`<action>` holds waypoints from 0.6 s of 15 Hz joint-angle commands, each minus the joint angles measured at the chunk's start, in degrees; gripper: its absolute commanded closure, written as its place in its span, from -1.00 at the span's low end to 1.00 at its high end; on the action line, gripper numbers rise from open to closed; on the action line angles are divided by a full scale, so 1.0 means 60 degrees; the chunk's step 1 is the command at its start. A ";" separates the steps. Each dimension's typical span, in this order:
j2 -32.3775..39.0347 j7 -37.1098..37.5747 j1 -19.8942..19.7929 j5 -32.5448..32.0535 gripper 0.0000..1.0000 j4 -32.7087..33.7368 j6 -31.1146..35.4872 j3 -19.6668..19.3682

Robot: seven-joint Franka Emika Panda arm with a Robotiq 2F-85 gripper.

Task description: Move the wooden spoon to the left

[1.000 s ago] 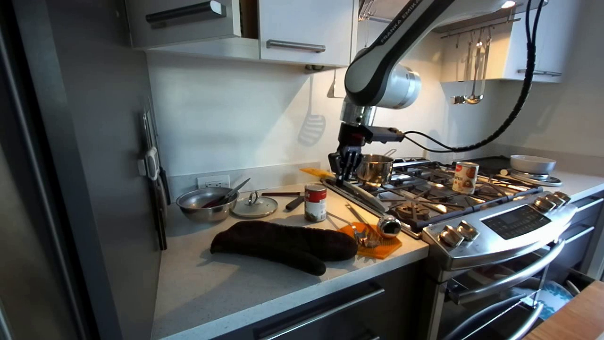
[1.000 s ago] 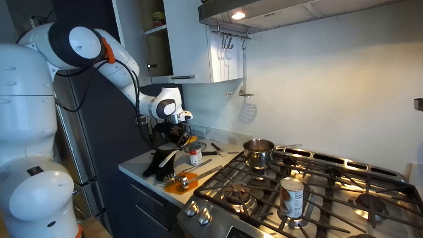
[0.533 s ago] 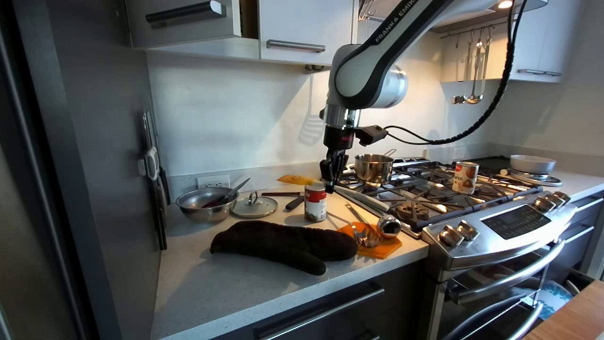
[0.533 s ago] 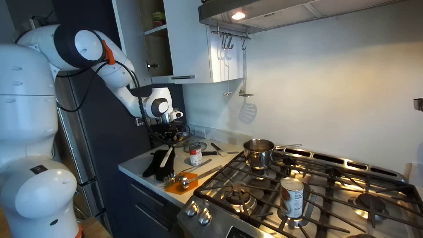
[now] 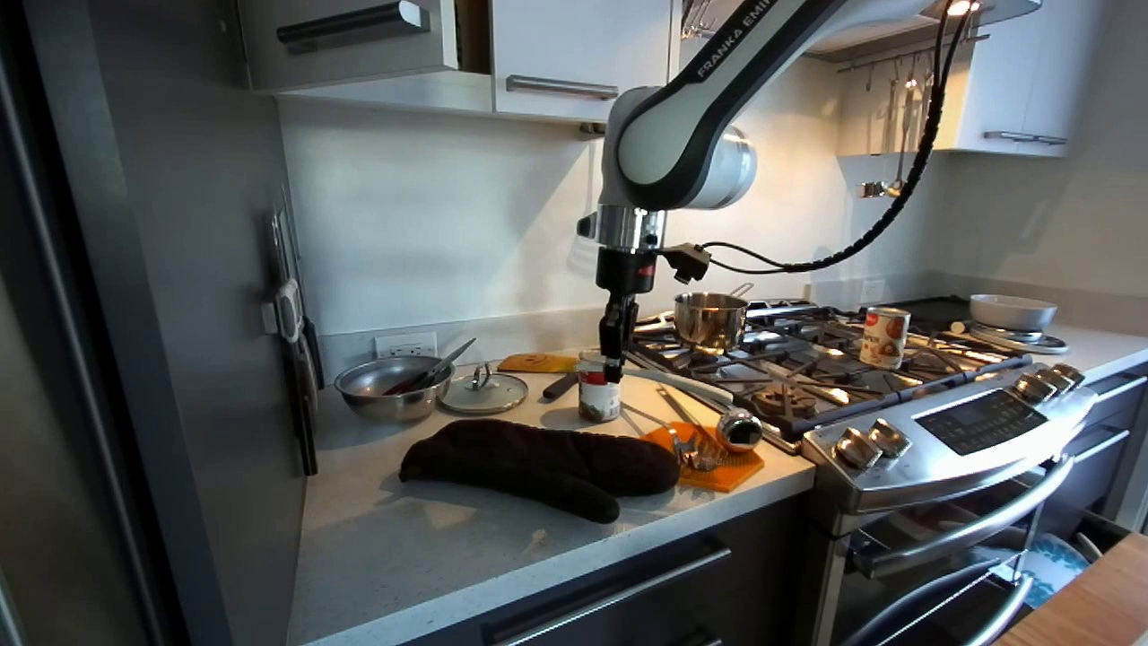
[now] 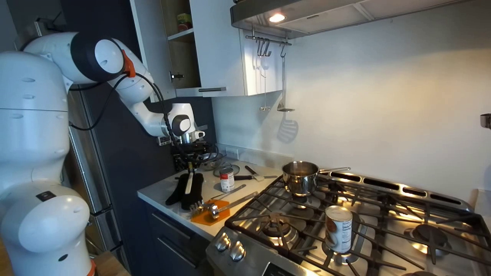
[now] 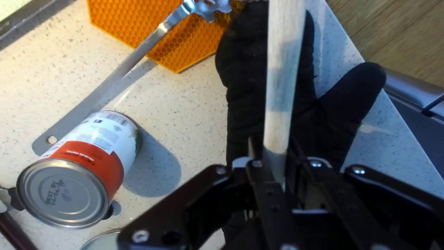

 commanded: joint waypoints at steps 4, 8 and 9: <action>0.0087 0.0035 0.0073 -0.0001 0.91 0.0169 -0.0238 0.0052; 0.0568 -0.0208 0.0474 0.0360 0.91 0.0787 -0.0286 0.0644; 0.0697 -0.0109 0.0567 0.0590 0.91 0.0964 -0.0363 0.0824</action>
